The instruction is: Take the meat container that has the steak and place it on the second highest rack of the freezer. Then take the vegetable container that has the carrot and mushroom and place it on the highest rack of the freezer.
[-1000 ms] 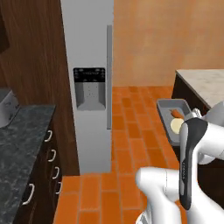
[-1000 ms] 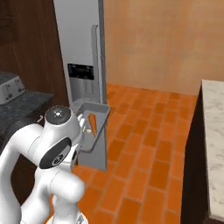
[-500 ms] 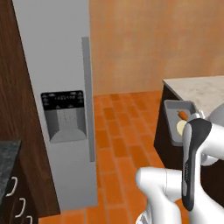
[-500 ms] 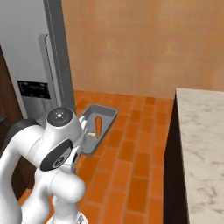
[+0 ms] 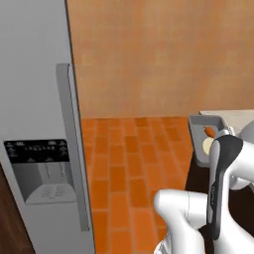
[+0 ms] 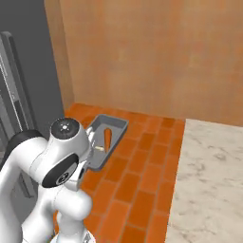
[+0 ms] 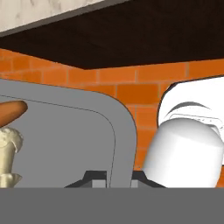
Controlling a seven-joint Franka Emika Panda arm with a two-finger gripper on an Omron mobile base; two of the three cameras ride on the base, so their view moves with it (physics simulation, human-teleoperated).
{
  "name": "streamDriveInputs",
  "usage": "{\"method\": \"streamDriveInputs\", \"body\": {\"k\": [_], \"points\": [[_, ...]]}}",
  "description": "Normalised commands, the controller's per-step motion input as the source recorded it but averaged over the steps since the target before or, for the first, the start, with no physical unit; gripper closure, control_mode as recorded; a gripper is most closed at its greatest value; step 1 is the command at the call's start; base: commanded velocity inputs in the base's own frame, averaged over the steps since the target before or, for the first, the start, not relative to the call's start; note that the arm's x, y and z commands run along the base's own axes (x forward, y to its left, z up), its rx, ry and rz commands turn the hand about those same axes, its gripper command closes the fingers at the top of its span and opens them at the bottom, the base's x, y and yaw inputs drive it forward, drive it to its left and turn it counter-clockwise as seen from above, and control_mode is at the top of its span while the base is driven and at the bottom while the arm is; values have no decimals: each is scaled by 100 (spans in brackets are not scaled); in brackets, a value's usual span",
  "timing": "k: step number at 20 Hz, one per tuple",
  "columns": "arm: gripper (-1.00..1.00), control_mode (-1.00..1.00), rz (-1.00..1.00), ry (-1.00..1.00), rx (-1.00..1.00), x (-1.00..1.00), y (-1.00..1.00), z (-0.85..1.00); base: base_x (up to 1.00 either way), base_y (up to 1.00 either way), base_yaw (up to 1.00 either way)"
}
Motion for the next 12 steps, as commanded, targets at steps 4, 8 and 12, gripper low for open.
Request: {"method": "streamDriveInputs", "body": {"k": [4, 8, 12], "points": [[100, 100, 0, 0, 0, 0, 0, 0, 100, -48, 50], [100, 100, 0, 0, 0, 0, 0, 0, 100, -59, 50], [100, 100, 0, 0, 0, 0, 0, 0, 100, -52, 53]]}}
